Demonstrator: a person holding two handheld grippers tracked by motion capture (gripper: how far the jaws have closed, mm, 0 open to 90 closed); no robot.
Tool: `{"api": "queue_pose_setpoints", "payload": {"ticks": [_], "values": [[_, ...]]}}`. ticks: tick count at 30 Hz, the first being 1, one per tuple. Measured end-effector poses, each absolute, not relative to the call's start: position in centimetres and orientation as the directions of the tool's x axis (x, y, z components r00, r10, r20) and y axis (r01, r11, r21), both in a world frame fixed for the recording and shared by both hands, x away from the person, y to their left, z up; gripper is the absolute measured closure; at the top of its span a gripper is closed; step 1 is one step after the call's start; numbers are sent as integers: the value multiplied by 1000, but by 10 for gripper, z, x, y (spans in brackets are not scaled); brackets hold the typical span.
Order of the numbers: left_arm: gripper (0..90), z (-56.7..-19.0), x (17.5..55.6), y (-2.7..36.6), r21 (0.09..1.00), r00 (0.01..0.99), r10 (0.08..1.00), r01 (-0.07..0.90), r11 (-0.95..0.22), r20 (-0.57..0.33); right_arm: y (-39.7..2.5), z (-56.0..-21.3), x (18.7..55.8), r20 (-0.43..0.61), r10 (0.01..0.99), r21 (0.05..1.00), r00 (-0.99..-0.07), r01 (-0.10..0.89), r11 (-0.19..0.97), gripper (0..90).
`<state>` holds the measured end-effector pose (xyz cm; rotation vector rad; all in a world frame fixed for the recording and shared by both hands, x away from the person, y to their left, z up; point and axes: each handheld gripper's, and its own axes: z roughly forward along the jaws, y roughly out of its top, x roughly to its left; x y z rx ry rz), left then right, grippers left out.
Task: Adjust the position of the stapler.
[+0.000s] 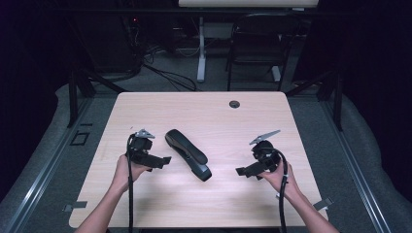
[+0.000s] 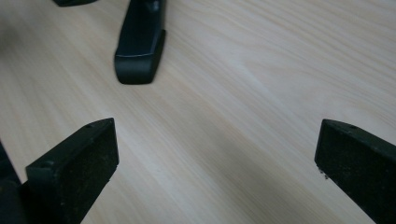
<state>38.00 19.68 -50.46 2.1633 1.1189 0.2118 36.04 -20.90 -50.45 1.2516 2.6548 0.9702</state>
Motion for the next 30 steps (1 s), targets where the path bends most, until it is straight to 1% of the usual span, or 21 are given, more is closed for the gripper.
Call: {"api": "queue_pose_setpoints", "payload": {"ticks": [3, 4, 9, 11, 12, 14, 15, 16, 18, 21, 22, 24, 25, 26, 28, 29, 30], "values": [[3, -509, 383, 203, 633, 604, 776, 675, -379, -180, -199, -505, 360, 216, 688, 557, -692, 666, 496, 0], [2, -511, 385, 208, 629, 587, 788, 687, -363, -187, -189, -505, 361, 217, 672, 555, -708, 656, 512, 0], [2, -516, 389, 215, 625, 555, 807, 708, -329, -204, -167, -501, 363, 219, 653, 557, -725, 642, 526, 0], [2, -517, 389, 216, 624, 546, 811, 714, -318, -211, -153, -499, 364, 205, 638, 556, -742, 625, 548, 29], [2, -516, 388, 217, 627, 548, 809, 711, -318, -213, -138, -497, 366, 195, 615, 556, -764, 602, 573, 67], [2, -515, 386, 217, 627, 552, 806, 710, -320, -213, -124, -496, 368, 183, 608, 559, -773, 590, 582, 126], [2, -515, 386, 217, 627, 552, 806, 710, -320, -213, -124, -496, 368, 183, 608, 559, -773, 590, 582, 126], [2, -515, 386, 216, 631, 553, 807, 707, -321, -209, -108, -495, 372, 180, 600, 550, -780, 585, 596, 155], [3, -516, 386, 216, 626, 550, 808, 710, -321, -210, -93, -494, 375, 166, 597, 543, -785, 578, 609, 196], [3, -518, 387, 216, 618, 549, 810, 716, -326, -208, -74, -495, 376, 158, 593, 537, -790, 572, 620, 242], [3, -518, 387, 216, 618, 549, 810, 716, -326, -208, -74, -495, 376, 158, 593, 537, -790, 572, 620, 242], [3, -518, 387, 216, 618, 548, 810, 716, -326, -207, -60, -495, 377, 120, 593, 533, -796, 556, 638, 264], [3, -519, 387, 216, 618, 548, 810, 716, -326, -208, -48, -496, 378, 54, 601, 539, -798, 530, 655, 293], [3, -519, 387, 216, 616, 549, 809, 717, -327, -210, -46, -496, 377, 37, 603, 541, -797, 523, 659, 311], [2, -520, 388, 217, 622, 550, 804, 716, -316, -225, -38, -496, 378, -49, 595, 529, -802, 484, 697, 345], [2, -520, 388, 217, 622, 550, 804, 716, -316, -225, -38, -496, 378, -49, 595, 529, -802, 484, 697, 345], [2, -520, 388, 217, 630, 550, 802, 714, -306, -234, -33, -497, 381, -67, 600, 524, -797, 484, 701, 382]]}}
